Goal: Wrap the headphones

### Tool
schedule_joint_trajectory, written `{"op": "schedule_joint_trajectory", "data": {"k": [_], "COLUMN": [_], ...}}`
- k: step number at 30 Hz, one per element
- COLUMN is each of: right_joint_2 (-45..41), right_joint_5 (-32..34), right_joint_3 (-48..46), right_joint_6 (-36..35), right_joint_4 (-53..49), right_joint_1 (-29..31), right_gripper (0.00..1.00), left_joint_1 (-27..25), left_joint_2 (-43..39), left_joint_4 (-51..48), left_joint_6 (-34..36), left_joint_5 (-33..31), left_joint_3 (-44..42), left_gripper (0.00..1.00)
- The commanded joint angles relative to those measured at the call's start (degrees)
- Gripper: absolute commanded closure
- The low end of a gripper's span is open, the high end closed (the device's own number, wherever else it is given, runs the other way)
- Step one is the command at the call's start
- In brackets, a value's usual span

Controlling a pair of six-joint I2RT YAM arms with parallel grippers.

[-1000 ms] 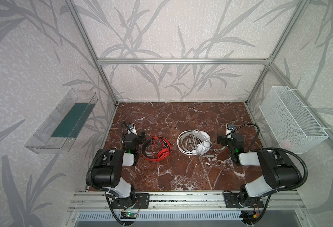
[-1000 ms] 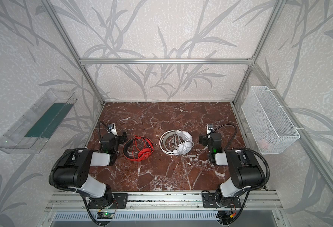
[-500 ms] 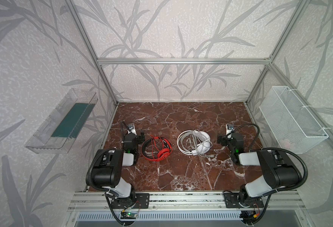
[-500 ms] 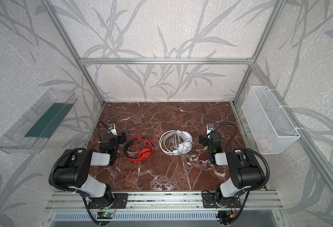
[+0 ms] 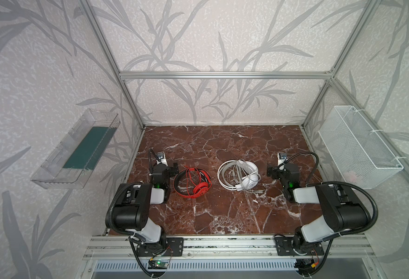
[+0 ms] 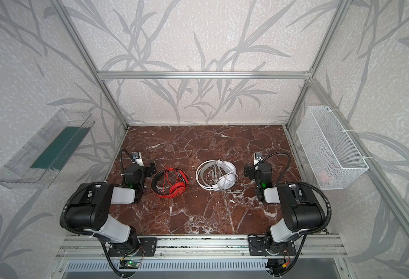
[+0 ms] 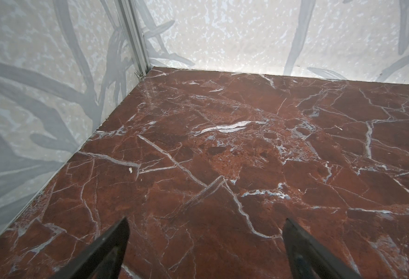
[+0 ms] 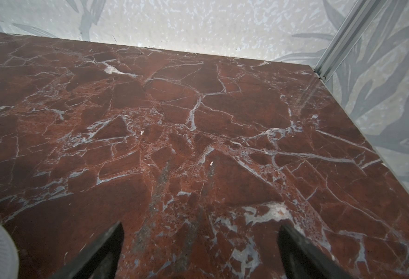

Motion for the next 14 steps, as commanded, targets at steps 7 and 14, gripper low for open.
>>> {"op": "schedule_joint_trajectory", "data": {"k": [7, 14], "right_joint_2": [-1.2, -1.1], "right_joint_5": [0.7, 0.7], "right_joint_3": [1.2, 1.2], "right_joint_6": [-0.4, -0.4], "right_joint_4": [0.4, 0.4], "right_joint_1": [-0.1, -0.1], "right_gripper": [0.01, 0.01], "left_joint_1": [0.3, 0.8], "left_joint_2": [0.3, 0.1], "left_joint_4": [0.4, 0.5], "left_joint_6": [0.5, 0.7], "left_joint_5": [0.1, 2.3], "left_joint_3": [1.0, 0.9], "left_gripper": [0.01, 0.01]}}
